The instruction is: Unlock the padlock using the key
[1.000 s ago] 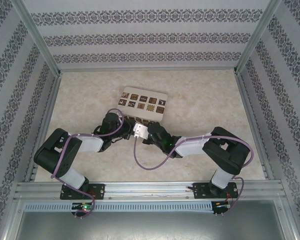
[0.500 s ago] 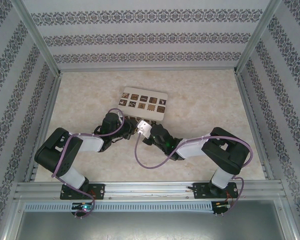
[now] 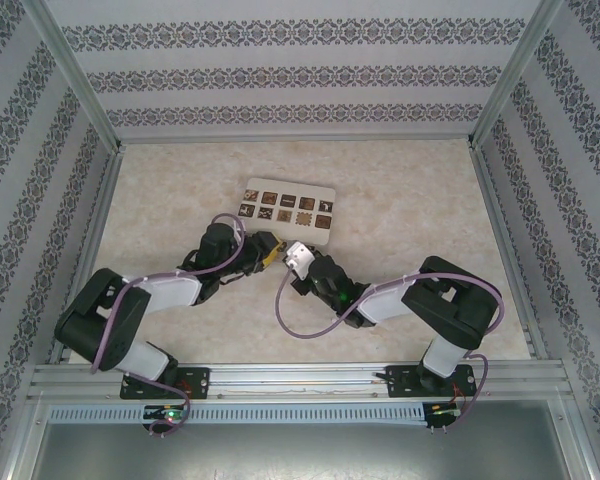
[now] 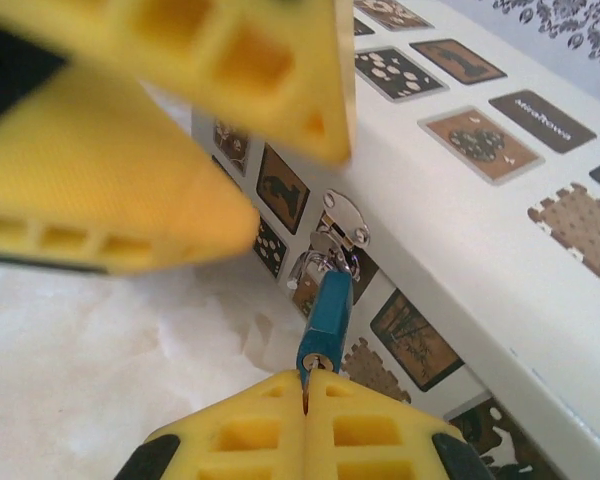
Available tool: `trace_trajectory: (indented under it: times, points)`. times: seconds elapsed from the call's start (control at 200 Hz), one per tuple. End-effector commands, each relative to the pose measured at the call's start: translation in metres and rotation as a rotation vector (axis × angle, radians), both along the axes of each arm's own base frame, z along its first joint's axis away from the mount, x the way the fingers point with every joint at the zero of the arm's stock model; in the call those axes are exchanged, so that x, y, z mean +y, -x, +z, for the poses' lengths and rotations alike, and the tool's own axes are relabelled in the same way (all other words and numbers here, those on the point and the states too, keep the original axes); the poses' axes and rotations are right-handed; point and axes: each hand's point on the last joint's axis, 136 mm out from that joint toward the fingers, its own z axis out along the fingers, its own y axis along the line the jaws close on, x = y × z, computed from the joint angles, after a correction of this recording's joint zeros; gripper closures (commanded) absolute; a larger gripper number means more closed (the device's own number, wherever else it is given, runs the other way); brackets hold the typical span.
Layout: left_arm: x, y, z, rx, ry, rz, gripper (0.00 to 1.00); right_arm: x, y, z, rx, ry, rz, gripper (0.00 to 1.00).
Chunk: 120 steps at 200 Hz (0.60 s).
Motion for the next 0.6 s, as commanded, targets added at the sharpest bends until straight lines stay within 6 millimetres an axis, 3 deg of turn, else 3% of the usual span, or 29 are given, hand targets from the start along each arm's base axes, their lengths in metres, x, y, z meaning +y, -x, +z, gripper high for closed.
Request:
trace_trajectory:
  times: [0.0,0.445,0.465,0.595]
  points:
    - [0.017,0.002,0.002,-0.036,-0.094,0.023,0.58,-0.007,0.0,0.016,0.028,-0.14,-0.056,1.0]
    - [0.069,0.017,0.069,-0.296,-0.43,0.086,0.5,-0.037,0.011,0.023,0.282,-0.533,-0.205,1.0]
    - [0.071,0.017,0.07,-0.301,-0.438,0.091,0.5,-0.044,0.016,0.014,0.309,-0.529,-0.22,1.0]
    - [0.08,0.021,0.079,-0.343,-0.484,0.108,0.49,-0.055,0.019,0.009,0.387,-0.629,-0.29,1.0]
